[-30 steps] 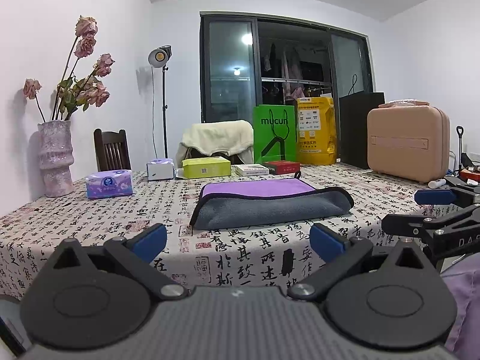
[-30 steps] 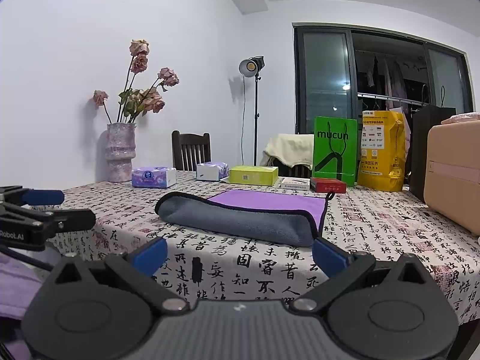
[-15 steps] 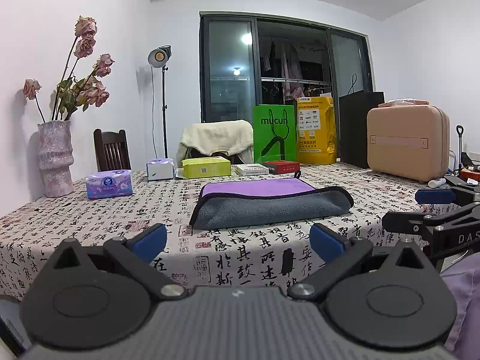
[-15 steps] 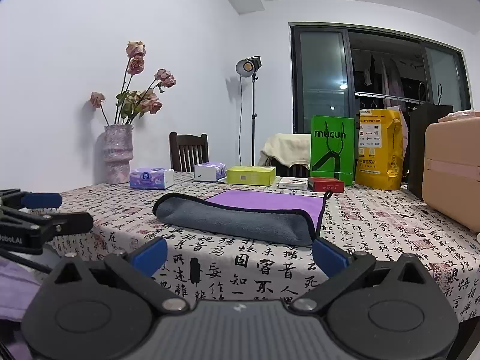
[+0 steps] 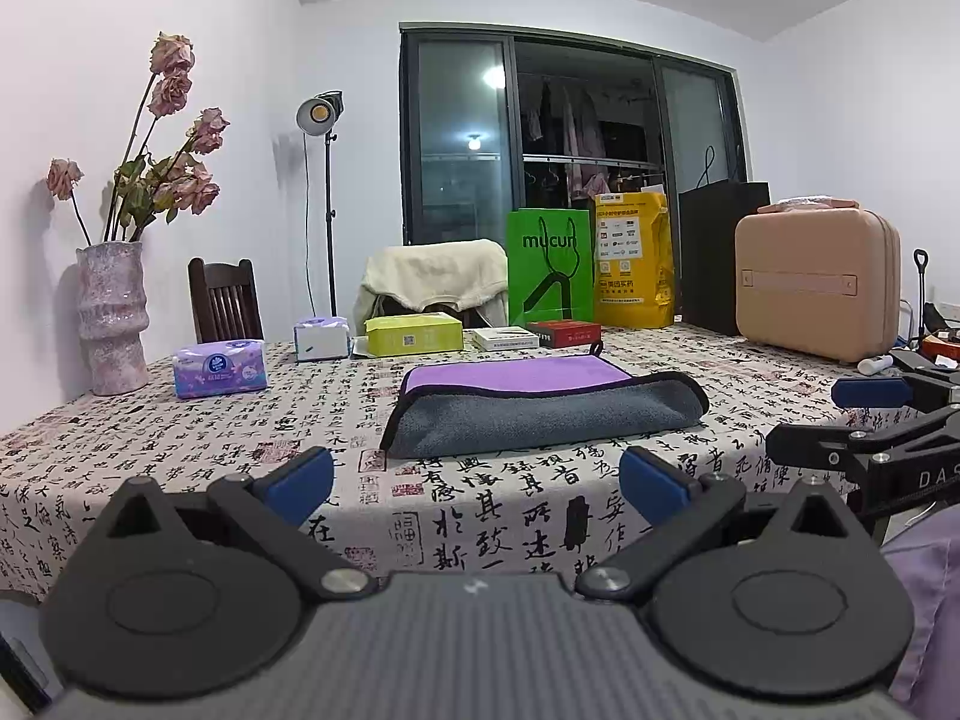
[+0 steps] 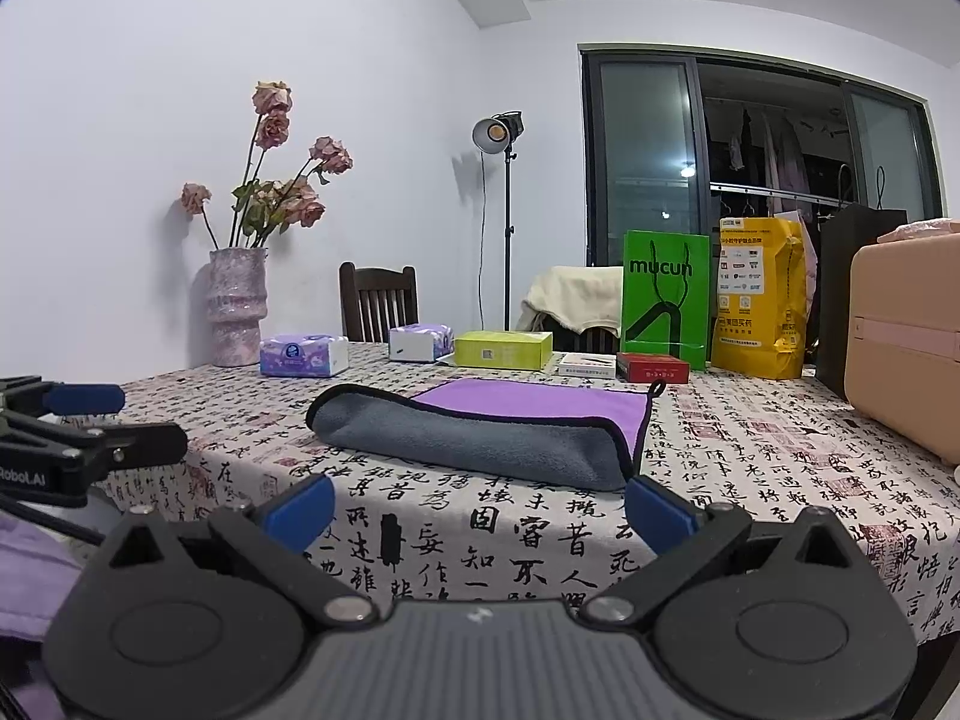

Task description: Fold towel

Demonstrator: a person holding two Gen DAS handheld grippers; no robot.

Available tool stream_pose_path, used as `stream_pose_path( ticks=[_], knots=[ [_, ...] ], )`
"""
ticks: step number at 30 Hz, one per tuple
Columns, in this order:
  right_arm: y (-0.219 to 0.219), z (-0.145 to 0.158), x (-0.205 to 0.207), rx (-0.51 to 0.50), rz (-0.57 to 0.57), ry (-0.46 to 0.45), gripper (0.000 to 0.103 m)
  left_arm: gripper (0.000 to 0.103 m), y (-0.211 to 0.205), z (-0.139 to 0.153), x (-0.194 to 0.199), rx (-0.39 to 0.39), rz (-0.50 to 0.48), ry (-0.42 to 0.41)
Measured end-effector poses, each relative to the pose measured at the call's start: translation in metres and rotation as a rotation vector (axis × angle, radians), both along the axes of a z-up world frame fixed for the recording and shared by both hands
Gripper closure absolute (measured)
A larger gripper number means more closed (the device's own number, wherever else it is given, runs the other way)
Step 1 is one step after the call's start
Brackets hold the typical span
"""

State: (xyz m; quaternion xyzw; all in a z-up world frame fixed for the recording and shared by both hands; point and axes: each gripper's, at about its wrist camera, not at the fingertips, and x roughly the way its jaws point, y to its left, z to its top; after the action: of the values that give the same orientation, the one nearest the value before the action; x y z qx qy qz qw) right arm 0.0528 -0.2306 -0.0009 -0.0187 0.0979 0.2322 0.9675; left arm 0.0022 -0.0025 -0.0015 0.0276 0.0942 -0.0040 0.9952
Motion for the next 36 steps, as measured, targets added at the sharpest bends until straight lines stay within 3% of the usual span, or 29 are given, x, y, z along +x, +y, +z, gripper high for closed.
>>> stream_pose_path(
  ticks=[36],
  knots=[
    [0.000,-0.003,0.008,-0.013,-0.017,-0.001,0.000,0.000,0.003,-0.005,0.010,0.011,-0.012,0.024]
  ],
)
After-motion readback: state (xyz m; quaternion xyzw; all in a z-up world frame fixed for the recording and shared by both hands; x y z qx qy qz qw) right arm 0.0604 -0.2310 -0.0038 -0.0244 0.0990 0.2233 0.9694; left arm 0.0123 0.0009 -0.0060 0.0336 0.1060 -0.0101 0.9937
